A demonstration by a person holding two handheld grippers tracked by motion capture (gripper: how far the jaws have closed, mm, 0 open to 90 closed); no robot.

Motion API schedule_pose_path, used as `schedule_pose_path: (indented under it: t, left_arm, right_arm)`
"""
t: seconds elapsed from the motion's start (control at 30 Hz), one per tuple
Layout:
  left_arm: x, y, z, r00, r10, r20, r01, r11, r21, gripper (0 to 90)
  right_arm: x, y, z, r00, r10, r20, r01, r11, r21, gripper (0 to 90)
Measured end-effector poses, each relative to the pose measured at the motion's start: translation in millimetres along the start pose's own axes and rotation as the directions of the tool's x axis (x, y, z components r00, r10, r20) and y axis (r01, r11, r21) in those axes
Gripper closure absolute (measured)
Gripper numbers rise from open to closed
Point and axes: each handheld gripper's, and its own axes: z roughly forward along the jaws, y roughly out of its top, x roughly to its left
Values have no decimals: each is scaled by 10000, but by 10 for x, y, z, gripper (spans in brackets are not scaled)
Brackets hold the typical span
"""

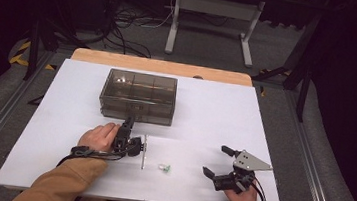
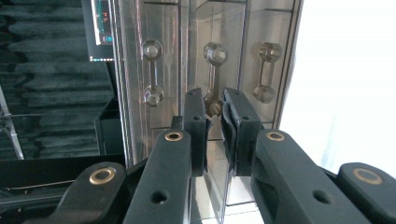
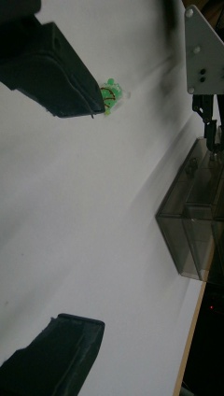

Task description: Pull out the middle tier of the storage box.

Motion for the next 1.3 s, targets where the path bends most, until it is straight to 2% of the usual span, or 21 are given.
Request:
schedule_pose_path:
  t: [0.23,0.53,0.6,0.63,0.7,0.83,0.87,0.9,1.07,1.1,1.13,1.23,1.3]
  left_arm:
    - [-38,-21,-10,10000,-33,51,33,10000,-85,806]
    - [8,-47,-32,9980,-328,539,349,9987,-380,736]
    - [33,-58,-42,9950,-627,774,660,9970,-406,700]
    - [33,-58,-42,9950,-627,774,660,9970,-406,690]
    - [77,-86,-46,9876,-1128,1093,1185,9918,-469,663]
    - [173,-128,-63,9681,-1953,1569,2071,9763,-626,637]
    - [200,-136,-73,9603,-2200,1718,2344,9697,-689,629]
    - [218,-139,-80,9580,-2262,1763,2417,9677,-720,619]
    - [305,-166,-108,9270,-2956,2309,3211,9435,-813,600]
    - [322,-175,-107,9170,-3146,2452,3430,9357,-822,595]
    - [339,-189,-105,9042,-3370,2624,3696,9253,-852,591]
    - [398,-232,-92,8571,-3996,3251,4472,8905,-843,546]
    - [437,-264,-91,8283,-4290,3603,4874,8690,-857,525]
  right_arm:
    - [1,0,1,10000,1,-9,-1,10000,6,0]
    - [1,0,0,10000,2,-19,-2,10000,2,0]
    - [1,0,0,10000,0,-21,0,10000,4,0]
    - [1,0,0,10000,1,-23,-1,10000,5,0]
    - [1,0,0,10000,-1,-24,1,10000,4,0]
    - [0,-1,1,10000,-8,-23,8,10000,6,0]
    - [0,0,2,10000,-8,-23,8,10000,8,0]
    - [0,-1,2,10000,-10,-20,10,10000,5,0]
    - [1,-1,2,10000,-12,-27,13,10000,7,0]
    - [1,-1,2,10000,-16,-26,16,10000,5,0]
    - [1,0,2,10000,-7,-32,7,10000,7,0]
    - [1,0,1,10000,-4,-35,4,10000,7,0]
    - [1,-1,2,10000,-3,-37,3,10000,11,0]
